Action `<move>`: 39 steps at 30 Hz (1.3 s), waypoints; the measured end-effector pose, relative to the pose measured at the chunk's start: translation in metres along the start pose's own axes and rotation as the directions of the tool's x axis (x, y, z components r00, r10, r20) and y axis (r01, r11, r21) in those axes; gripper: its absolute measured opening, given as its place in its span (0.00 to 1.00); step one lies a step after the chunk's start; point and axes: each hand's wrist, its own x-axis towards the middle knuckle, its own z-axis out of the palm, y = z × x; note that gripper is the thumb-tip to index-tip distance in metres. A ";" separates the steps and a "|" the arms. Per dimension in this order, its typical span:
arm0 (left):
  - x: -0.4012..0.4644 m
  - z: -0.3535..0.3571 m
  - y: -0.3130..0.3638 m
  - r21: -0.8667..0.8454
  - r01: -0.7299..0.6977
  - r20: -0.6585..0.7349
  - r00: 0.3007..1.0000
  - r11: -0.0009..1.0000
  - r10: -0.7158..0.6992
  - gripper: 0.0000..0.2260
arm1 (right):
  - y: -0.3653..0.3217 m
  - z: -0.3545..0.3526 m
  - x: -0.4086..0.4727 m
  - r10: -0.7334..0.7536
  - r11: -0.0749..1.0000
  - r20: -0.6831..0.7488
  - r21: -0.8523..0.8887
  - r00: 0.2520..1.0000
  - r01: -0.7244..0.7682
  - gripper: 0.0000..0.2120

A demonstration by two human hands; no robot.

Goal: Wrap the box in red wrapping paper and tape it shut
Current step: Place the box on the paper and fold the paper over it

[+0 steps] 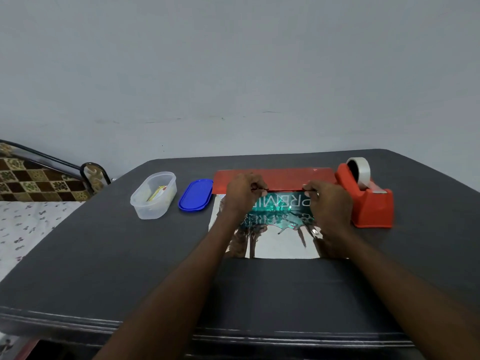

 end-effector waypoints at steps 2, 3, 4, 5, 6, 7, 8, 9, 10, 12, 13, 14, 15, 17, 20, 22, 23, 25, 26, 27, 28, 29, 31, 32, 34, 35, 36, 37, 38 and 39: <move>0.000 0.001 0.000 -0.018 0.023 0.002 1.000 1.000 -0.023 0.05 | 0.003 -0.003 0.000 -0.010 1.000 0.008 -0.011 1.000 0.010 0.10; -0.001 0.001 0.000 -0.030 0.036 0.003 0.999 0.999 -0.036 0.05 | 0.003 -0.005 0.000 -0.007 1.000 0.011 -0.020 1.000 0.007 0.10; -0.001 0.000 0.001 -0.040 0.046 0.005 0.999 0.998 -0.046 0.05 | 0.004 -0.006 0.001 0.001 1.000 0.012 -0.023 1.000 0.000 0.09; -0.002 -0.001 0.003 -0.049 0.051 0.009 0.999 0.997 -0.050 0.05 | 0.006 -0.010 0.001 0.002 1.000 0.013 -0.024 1.000 -0.002 0.08; -0.002 -0.002 0.004 -0.054 0.055 0.014 0.998 0.997 -0.055 0.05 | 0.007 -0.012 0.001 0.000 1.000 0.016 -0.027 1.000 0.000 0.08; -0.002 -0.002 0.004 -0.057 0.060 0.020 0.998 0.997 -0.059 0.05 | 0.009 -0.015 0.001 -0.004 0.999 0.017 -0.037 1.000 0.005 0.08; -0.001 -0.003 0.004 -0.059 0.072 0.030 0.997 0.996 -0.070 0.05 | 0.011 -0.018 0.001 -0.008 0.999 0.023 -0.053 1.000 0.010 0.08; -0.001 -0.004 0.005 -0.062 0.081 0.043 0.996 0.995 -0.078 0.06 | 0.013 -0.020 0.001 -0.010 0.997 0.034 -0.074 0.999 0.013 0.09; -0.001 -0.005 0.006 -0.063 0.091 0.059 0.994 0.994 -0.088 0.06 | 0.015 -0.022 0.002 -0.006 0.994 0.051 -0.105 0.999 0.011 0.09; -0.001 -0.010 0.008 -0.117 0.145 0.100 0.986 0.982 -0.133 0.09 | 0.018 -0.025 0.005 0.008 0.988 0.088 -0.155 0.996 0.006 0.10; -0.001 -0.013 0.011 -0.182 0.186 0.124 0.979 0.966 -0.165 0.10 | 0.019 -0.027 0.007 0.008 0.986 0.098 -0.168 0.995 0.009 0.11; 0.000 -0.017 0.013 -0.243 0.226 0.146 0.970 0.943 -0.195 0.12 | 0.019 -0.029 0.008 0.006 0.985 0.103 -0.171 0.995 0.012 0.11; 0.001 -0.022 0.016 -0.296 0.256 0.165 0.963 0.920 -0.215 0.12 | 0.018 -0.032 0.010 0.007 0.987 0.098 -0.159 0.995 0.009 0.10; 0.007 -0.030 0.019 -0.356 0.279 0.199 0.955 0.892 -0.220 0.10 | 0.016 -0.040 0.014 0.030 0.996 0.061 -0.089 0.998 -0.025 0.09; 0.018 -0.030 0.030 -0.378 0.244 0.208 0.962 0.893 -0.175 0.08 | 0.017 -0.059 0.025 0.076 0.996 -0.033 -0.045 0.997 -0.077 0.10; 0.027 -0.021 0.044 -0.345 0.178 0.228 0.968 0.922 -0.102 0.10 | 0.023 -0.074 0.035 0.122 0.987 -0.052 -0.096 0.991 -0.127 0.12; 0.029 -0.016 0.053 -0.309 0.134 0.259 0.964 0.942 -0.052 0.11 | 0.027 -0.080 0.040 0.164 0.978 -0.054 -0.122 0.985 -0.170 0.13; 0.033 0.006 0.075 -0.204 0.020 0.349 0.935 0.979 0.054 0.14 | 0.041 -0.093 0.050 0.262 0.949 -0.040 -0.173 0.964 -0.264 0.12; 0.033 0.019 0.086 -0.145 -0.031 0.391 0.916 0.989 0.087 0.18 | 0.049 -0.099 0.054 0.306 0.933 -0.021 -0.189 0.952 -0.305 0.11; 0.033 0.034 0.099 -0.097 -0.078 0.429 0.896 0.992 0.112 0.23 | 0.058 -0.103 0.056 0.349 0.918 0.004 -0.204 0.937 -0.341 0.10; 0.032 0.048 0.110 -0.046 -0.132 0.454 0.880 0.990 0.138 0.29 | 0.066 -0.107 0.057 0.392 0.902 0.043 -0.218 0.919 -0.374 0.10; 0.032 0.062 0.121 0.013 -0.200 0.465 0.869 0.980 0.171 0.36 | 0.074 -0.111 0.058 0.444 0.881 0.094 -0.225 0.891 -0.416 0.11; 0.033 0.086 0.138 0.127 -0.318 0.469 0.854 0.940 0.225 0.46 | 0.082 -0.114 0.060 0.545 0.838 0.222 -0.144 0.808 -0.525 0.10; 0.033 0.095 0.144 0.158 -0.345 0.470 0.850 0.925 0.236 0.50 | 0.082 -0.114 0.061 0.586 0.800 0.293 -0.061 0.755 -0.597 0.09; 0.037 0.109 0.152 0.191 -0.357 0.477 0.848 0.914 0.232 0.54 | 0.081 -0.114 0.063 0.657 0.678 0.394 0.066 0.643 -0.732 0.06; 0.040 0.114 0.154 0.211 -0.360 0.487 0.845 0.909 0.221 0.55 | 0.079 -0.114 0.065 0.674 0.629 0.424 0.099 0.604 -0.771 0.06; 0.042 0.119 0.154 0.236 -0.362 0.504 0.839 0.902 0.205 0.57 | 0.078 -0.113 0.066 0.683 0.596 0.447 0.117 0.578 -0.795 0.07; 0.046 0.123 0.153 0.263 -0.362 0.523 0.833 0.894 0.184 0.58 | 0.078 -0.112 0.068 0.684 0.570 0.470 0.131 0.557 -0.811 0.08; 0.049 0.125 0.152 0.284 -0.358 0.539 0.827 0.889 0.161 0.58 | 0.077 -0.112 0.070 0.683 0.547 0.492 0.144 0.539 -0.825 0.08; 0.050 0.126 0.150 0.295 -0.349 0.551 0.823 0.889 0.140 0.59 | 0.078 -0.112 0.072 0.681 0.524 0.513 0.158 0.523 -0.837 0.07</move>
